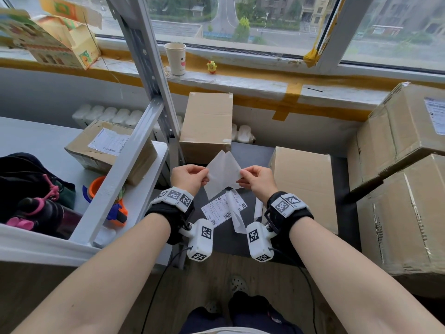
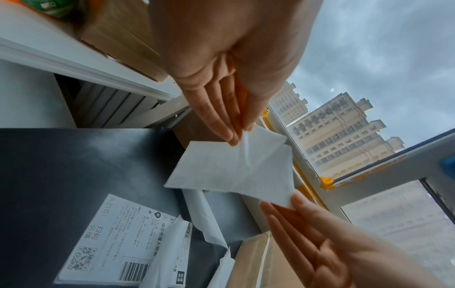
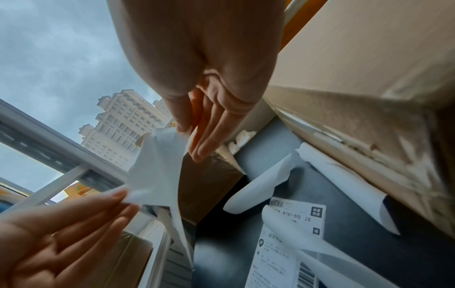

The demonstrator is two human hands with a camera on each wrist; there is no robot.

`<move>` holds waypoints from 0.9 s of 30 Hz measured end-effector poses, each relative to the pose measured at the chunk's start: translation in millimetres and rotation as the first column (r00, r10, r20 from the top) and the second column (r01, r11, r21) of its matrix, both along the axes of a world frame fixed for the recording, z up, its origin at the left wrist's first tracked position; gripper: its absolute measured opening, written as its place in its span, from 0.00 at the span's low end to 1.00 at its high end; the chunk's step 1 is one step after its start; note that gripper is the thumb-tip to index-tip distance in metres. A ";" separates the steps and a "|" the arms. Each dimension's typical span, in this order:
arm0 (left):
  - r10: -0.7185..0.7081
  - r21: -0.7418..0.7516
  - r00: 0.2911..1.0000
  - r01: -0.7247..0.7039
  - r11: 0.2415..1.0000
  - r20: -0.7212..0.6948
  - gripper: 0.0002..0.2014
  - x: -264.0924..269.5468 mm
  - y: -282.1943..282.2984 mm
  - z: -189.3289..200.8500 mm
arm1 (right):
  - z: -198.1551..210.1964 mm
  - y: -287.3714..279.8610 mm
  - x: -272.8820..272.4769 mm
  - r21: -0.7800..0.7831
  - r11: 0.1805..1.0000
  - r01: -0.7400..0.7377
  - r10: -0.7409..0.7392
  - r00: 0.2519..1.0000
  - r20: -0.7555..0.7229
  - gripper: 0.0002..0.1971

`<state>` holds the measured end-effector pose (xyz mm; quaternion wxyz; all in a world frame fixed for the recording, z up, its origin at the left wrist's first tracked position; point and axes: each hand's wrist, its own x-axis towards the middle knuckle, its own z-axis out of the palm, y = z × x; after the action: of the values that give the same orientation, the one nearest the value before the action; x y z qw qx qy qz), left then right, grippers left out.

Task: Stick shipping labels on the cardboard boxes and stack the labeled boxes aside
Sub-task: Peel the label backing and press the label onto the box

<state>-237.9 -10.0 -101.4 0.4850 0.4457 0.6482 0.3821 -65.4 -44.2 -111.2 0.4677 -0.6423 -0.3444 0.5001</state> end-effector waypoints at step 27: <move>0.147 -0.056 0.982 -0.154 0.986 -0.116 0.03 -34.1 12.0 -31.6 | 10.4 -6.5 78.0 0.068 0.960 0.272 -0.279 0.948 0.153 0.04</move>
<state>-272.0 1.9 -133.0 0.4319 0.4000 0.7183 0.3708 12.5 -50.7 -100.7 0.5184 -0.7113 -0.2993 0.3683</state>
